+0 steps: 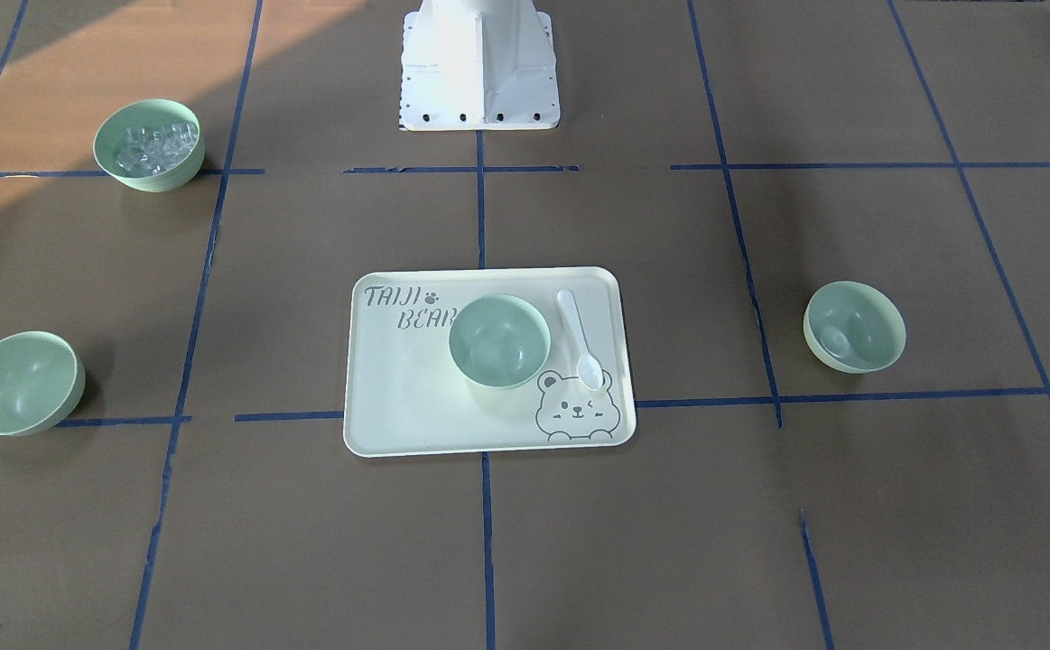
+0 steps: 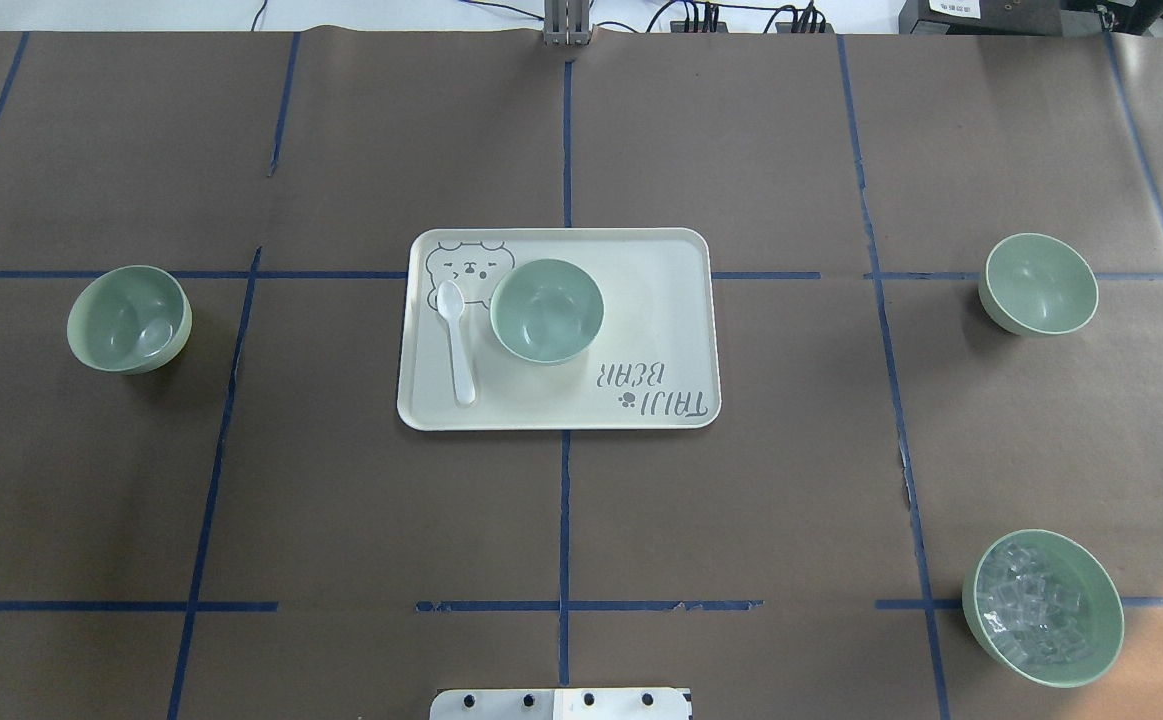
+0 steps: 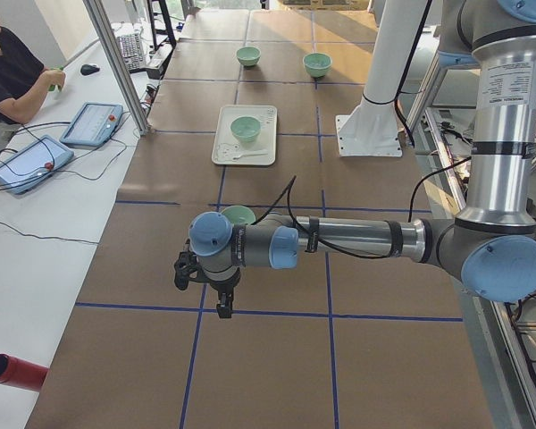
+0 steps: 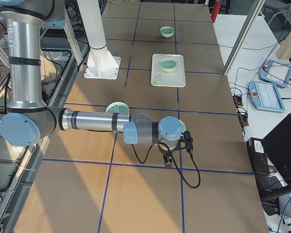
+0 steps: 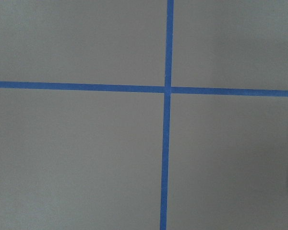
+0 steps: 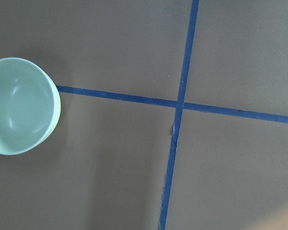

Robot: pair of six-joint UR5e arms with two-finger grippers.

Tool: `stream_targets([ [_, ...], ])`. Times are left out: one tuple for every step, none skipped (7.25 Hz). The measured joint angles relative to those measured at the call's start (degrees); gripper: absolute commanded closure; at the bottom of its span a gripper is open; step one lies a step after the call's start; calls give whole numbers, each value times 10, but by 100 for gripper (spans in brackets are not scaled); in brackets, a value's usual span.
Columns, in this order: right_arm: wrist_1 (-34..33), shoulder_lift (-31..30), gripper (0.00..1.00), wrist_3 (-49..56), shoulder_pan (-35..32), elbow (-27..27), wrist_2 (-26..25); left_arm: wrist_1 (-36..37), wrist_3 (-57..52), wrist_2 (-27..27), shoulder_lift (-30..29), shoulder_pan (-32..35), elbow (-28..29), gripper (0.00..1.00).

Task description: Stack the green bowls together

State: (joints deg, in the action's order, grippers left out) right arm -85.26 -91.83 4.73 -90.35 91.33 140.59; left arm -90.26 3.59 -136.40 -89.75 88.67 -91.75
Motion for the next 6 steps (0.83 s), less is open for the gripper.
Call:
stream_targets([
  [1,0,0,0,0,0,-1,-1,0,0,0,0,-1,0],
  [2,1,0,0,0,-1,-1,-2,0,0,-2,0,-3,0],
  [3,1,0,0,1,0,-1,-7,0,1,-6,-1,-12,0],
  [5,4,0,1,1,2,-1,-25,2,0,-9,-6,-27,0],
  [6,7,0,0,1,3,-1,-60,26,-1,-12,-24,-38,0],
  [6,8,0,-1,2,4,1,-111,89,-1,-12,-57,-44,0],
])
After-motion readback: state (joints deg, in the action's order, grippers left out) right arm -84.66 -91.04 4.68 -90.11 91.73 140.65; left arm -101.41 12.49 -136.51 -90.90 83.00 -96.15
